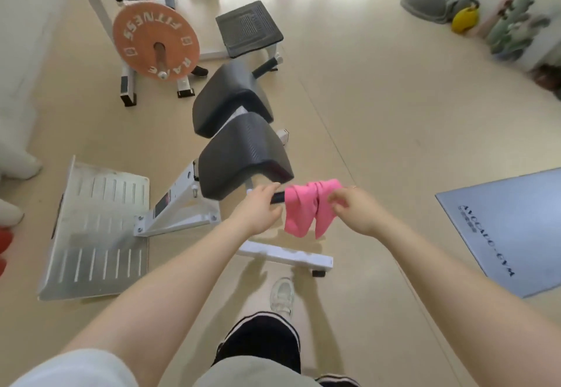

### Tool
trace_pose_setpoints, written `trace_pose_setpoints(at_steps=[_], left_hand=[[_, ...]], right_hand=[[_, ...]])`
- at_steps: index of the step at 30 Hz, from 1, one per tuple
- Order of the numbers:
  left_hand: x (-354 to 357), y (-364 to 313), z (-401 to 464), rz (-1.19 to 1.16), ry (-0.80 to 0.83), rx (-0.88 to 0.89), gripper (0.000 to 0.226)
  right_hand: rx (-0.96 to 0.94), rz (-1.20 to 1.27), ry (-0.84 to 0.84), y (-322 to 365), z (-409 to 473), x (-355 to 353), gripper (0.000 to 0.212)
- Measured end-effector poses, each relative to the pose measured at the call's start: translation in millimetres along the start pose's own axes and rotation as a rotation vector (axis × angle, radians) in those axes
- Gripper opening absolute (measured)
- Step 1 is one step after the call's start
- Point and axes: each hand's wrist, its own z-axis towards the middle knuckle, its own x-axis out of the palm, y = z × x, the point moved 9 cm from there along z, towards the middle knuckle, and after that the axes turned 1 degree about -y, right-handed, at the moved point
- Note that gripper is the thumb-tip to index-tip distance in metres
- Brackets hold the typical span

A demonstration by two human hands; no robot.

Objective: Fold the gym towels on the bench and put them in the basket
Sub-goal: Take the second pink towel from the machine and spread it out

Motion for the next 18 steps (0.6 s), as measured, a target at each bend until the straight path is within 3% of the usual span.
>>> trace_pose_setpoints(at_steps=[5,8,11,13,18], left_hand=[[-18,5,90,0.249,0.019,-0.037,0.064],[-19,22,124,0.212,0.012,-0.126,0.064],[-11,46,143,0.244,0.021,-0.217,0.064],[-4,51,149,0.354,0.007,-0.177,0.066],[8,62,149,0.351,-0.025,-0.169,0.073]], right_hand=[[0.007,-0.09,0.164,-9,100,-1,0.043],[-0.041,-0.185,0.274,-10,150,11,0.048],[-0.053,-0.215,0.37,-8,189,36,0.043],[-0.103,-0.295,0.474,-4,204,61,0.038],[-0.291,-0.381,0.705,-4,215,122,0.034]])
